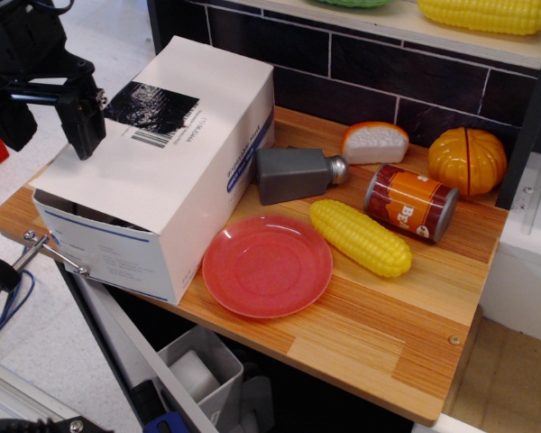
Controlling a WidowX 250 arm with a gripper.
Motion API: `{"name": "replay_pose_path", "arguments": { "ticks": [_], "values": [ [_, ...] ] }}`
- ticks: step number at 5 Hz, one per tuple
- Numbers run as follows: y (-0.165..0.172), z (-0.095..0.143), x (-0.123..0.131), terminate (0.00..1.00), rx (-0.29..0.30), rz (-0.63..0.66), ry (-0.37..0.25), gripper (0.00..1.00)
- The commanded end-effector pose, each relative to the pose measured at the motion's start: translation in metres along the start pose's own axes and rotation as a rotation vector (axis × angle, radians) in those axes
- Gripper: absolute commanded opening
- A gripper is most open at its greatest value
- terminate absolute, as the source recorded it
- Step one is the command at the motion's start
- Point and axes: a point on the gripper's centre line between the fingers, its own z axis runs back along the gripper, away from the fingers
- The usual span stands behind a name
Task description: Open white1fbox flap
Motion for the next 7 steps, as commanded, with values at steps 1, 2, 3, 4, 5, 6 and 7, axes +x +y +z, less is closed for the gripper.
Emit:
{"name": "replay_pose_path", "arguments": {
  "ticks": [1,2,3,4,5,6,7],
  "values": [
    [0.001,-0.005,0.002,0.0,-0.094,-0.002,-0.018,1.0],
    [-0.004,-0.007,0.004,0.0,-0.146,-0.022,-0.023,1.0],
    [-0.012,-0.005,0.005,0.0,-0.18,-0.059,-0.068,1.0],
    [-0.025,0.004,0.007,0.0,-0.18,-0.092,-0.099,1.0],
    [-0.039,0.015,0.008,0.0,-0.169,-0.113,-0.092,1.0],
    [-0.048,0.026,0.013,0.0,-0.133,-0.16,-0.082,1.0],
    [-0.062,0.039,0.019,0.0,-0.081,-0.218,-0.087,1.0]
  ]
}}
